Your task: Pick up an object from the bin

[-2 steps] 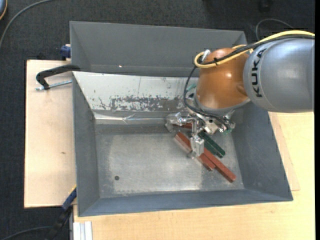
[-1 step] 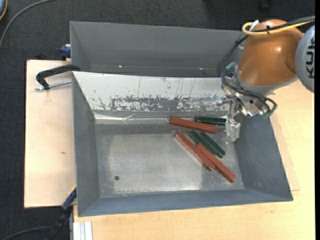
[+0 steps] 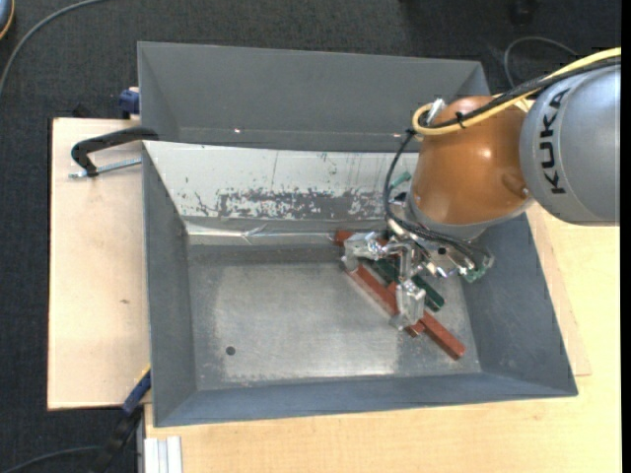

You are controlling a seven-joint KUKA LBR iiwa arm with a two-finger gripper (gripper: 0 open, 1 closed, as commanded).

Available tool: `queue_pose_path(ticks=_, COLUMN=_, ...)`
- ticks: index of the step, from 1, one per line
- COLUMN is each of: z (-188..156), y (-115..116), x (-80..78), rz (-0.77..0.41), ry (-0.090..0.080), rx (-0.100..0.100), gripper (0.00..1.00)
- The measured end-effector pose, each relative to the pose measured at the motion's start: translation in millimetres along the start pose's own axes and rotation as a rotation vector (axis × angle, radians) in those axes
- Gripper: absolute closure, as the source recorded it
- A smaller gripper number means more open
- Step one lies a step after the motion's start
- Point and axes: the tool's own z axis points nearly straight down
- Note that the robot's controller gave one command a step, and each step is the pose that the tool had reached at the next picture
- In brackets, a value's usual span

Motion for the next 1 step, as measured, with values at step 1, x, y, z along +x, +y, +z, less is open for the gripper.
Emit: queue_pose_path(ticks=1, z=57.9, y=-80.7, x=50.2, rz=-0.074, ry=-0.001, rx=0.008, gripper=0.0)
